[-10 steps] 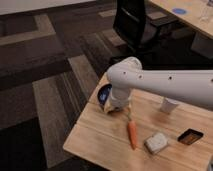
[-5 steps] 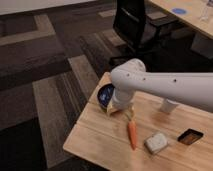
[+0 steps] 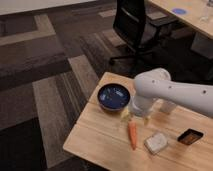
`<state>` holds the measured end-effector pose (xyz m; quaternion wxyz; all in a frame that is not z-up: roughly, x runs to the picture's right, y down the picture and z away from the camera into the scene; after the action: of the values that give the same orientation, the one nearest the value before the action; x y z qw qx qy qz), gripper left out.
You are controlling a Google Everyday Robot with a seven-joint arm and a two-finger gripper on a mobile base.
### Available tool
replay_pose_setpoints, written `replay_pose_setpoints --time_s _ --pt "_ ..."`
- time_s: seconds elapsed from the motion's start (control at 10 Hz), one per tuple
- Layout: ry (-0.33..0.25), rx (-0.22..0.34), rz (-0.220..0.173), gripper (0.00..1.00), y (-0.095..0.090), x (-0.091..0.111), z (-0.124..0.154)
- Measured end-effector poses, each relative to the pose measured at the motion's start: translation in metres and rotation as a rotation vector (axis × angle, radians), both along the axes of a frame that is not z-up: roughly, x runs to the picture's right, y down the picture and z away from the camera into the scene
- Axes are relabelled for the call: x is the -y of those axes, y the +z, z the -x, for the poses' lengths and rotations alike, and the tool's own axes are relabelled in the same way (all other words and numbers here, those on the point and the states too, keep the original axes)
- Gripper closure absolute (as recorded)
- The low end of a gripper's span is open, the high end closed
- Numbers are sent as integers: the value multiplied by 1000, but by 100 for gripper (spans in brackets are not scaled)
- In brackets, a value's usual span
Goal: Knock the eraser over
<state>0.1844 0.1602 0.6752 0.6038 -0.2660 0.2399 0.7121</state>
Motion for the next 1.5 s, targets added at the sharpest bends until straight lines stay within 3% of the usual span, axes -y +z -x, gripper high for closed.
replay_pose_setpoints --time_s 0.3,0.6,1.1,1.5 --pt "29 -115 32 35 -15 -32 -72" --pt "47 -143 50 35 -20 -47 -101" --pt "27 -164 60 35 -25 -47 -139" --pt "-12 -166 48 35 -24 -28 -164"
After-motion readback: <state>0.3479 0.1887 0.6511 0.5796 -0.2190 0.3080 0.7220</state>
